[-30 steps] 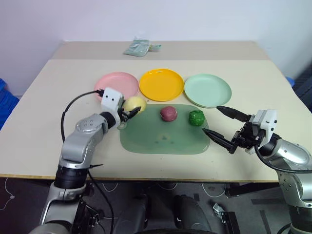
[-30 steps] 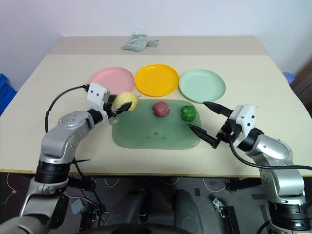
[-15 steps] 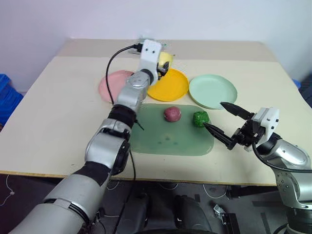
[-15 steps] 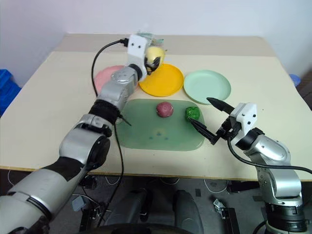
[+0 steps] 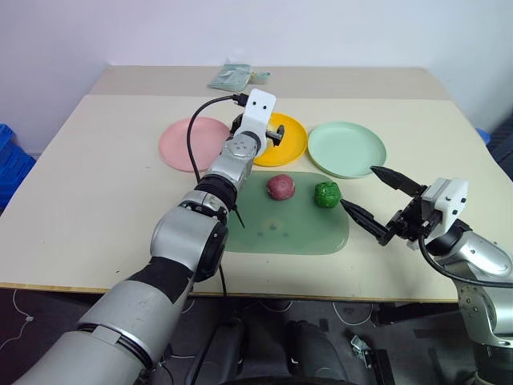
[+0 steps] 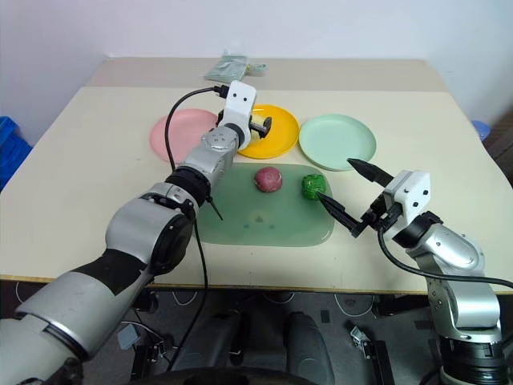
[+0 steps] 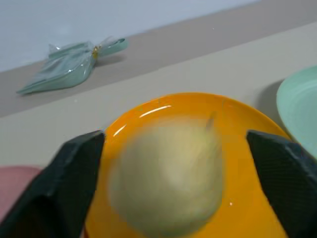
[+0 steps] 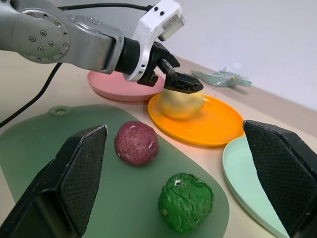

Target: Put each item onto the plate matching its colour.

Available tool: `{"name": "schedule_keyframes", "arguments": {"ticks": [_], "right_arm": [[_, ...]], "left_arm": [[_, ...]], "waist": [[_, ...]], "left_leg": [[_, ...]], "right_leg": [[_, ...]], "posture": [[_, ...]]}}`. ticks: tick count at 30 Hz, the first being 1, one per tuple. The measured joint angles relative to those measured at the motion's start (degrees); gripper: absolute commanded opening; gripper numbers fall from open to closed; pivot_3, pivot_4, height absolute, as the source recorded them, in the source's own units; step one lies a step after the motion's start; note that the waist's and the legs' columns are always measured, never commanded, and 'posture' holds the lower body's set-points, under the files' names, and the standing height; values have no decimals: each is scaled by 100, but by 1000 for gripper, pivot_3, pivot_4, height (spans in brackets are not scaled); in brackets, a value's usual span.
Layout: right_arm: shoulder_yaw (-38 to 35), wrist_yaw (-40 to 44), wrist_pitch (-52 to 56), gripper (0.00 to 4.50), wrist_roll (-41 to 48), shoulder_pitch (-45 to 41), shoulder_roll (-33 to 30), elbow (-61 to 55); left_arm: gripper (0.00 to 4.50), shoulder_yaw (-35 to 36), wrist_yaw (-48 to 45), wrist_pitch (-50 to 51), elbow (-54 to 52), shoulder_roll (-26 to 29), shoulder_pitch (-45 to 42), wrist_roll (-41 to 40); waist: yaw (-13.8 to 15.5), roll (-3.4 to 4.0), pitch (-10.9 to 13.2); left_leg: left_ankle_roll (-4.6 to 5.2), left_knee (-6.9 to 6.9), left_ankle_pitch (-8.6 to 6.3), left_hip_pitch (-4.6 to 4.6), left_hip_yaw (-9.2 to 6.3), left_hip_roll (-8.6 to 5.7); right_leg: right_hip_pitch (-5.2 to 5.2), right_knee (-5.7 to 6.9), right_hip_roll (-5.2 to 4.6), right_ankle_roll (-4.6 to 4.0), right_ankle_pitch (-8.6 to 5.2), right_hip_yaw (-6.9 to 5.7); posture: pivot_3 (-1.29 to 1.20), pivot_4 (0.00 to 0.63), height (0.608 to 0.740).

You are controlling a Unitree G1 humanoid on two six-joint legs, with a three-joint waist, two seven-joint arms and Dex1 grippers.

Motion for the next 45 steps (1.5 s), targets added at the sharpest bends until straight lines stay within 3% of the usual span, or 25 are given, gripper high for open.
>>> {"name": "schedule_keyframes", "arguments": {"ticks": [5,8,15,23,30,39,42,44,45], "right_arm": [[-15,-71,-1,4500,2,131,8,-80],[-15,-140,4,4500,3,131,10,-118],[-4,-296,113,4500,28,81,10,-207],[19,-359,151,4500,33,24,9,-255],[17,-399,144,4500,30,73,11,-256],[15,-484,132,4500,24,165,63,-324],[4,-504,132,4500,24,202,63,-333],[1,-515,132,4500,24,222,62,-339],[0,-522,132,4500,24,225,62,-351]], "left_arm": [[4441,106,-553,-288,-155,-9,92,-77],[4441,122,-1403,-294,-690,23,470,-193],[4441,-320,-3181,932,-3339,713,2251,-356],[4441,-847,-4180,2152,-5285,1143,2948,-538],[4441,-1003,-4598,2593,-5827,1433,3005,-709],[4441,-1596,-4889,2354,-5392,1464,3027,-480],[3598,-1738,-4870,2109,-4834,1437,2975,-306],[2698,-1738,-4856,2052,-4641,1414,2890,-282],[2698,-1720,-4839,2049,-4627,1409,2849,-285]], "waist": [[-6,1,-1],[-19,2,-1],[-64,5,-3],[-6,5,-3],[-11,7,-4],[-6,7,-4],[-5,7,-4],[-6,6,-3],[-2,6,-3]], "left_leg": [[0,0,0,1,0,0],[-1,-2,0,3,0,0],[-4,-1,2,5,1,2],[-4,6,2,6,-1,1],[-4,4,2,7,-1,2],[-4,5,2,8,-1,1],[-4,5,2,8,-1,1],[-3,6,2,7,-1,1],[-3,6,2,7,-1,1]], "right_leg": [[0,1,0,0,0,0],[0,5,0,-1,0,2],[-9,24,0,-4,-1,18],[-3,23,-1,-5,-1,16],[-4,23,0,-6,-2,16],[-2,23,-1,-6,-2,16],[-3,23,-1,-6,-2,16],[-3,23,-1,-6,-2,16],[-3,23,-2,-6,-2,16]], "posture": [[0,150,740],[0,150,740],[0,150,740],[0,150,740],[0,150,740],[0,150,740],[0,150,740],[0,150,740],[0,150,740]]}}
